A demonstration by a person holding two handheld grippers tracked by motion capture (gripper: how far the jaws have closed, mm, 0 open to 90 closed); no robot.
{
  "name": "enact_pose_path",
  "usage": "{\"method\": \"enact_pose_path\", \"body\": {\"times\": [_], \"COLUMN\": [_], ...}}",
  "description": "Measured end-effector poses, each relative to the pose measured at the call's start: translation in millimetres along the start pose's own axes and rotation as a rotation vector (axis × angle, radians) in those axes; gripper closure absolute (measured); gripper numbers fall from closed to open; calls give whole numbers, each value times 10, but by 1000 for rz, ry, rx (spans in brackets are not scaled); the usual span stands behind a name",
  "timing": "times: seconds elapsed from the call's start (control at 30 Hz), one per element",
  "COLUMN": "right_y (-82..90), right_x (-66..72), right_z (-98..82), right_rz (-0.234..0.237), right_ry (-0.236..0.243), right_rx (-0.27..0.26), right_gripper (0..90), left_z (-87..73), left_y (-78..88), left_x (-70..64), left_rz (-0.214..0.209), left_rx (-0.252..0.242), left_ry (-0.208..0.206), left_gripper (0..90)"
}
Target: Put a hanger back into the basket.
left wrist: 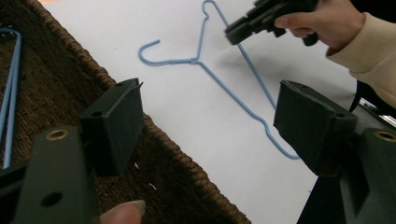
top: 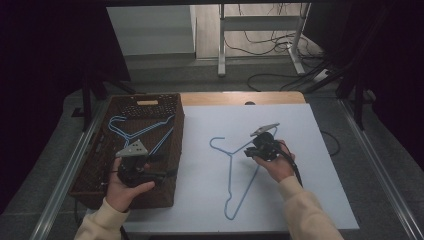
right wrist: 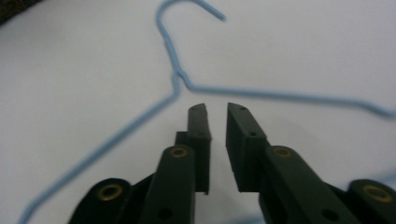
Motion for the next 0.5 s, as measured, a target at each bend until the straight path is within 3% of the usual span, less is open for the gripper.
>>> {"method": "enact_pose_path", "body": {"times": [0.2,0.3,0.5], "right_y": [-307,-453,-658], "right_x": [72,95,146], "right_z": [272,341,417], "right_rz": [32,40,56], "right_ry": [49,68,94], "right_rx": [54,93,158], "right_gripper": [569,556,622], "left_z": [-8,-14,-13], "left_y": [5,5,7], "left_x": [8,6,4], "left_rz": [-3,-4,-4], "left_rx": [0,1,0], "left_ry": [1,1,0], "left_gripper": [244,243,244]}}
Point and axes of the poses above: each handheld gripper's, and its own axes: y roughly backward along the jaws, z roughly out of its top, x roughly to its left, the point moved 10 cm from there along -y, roughly forward along the jaws, and after that the axes turned 10 degrees about z, right-handed, at the moved point
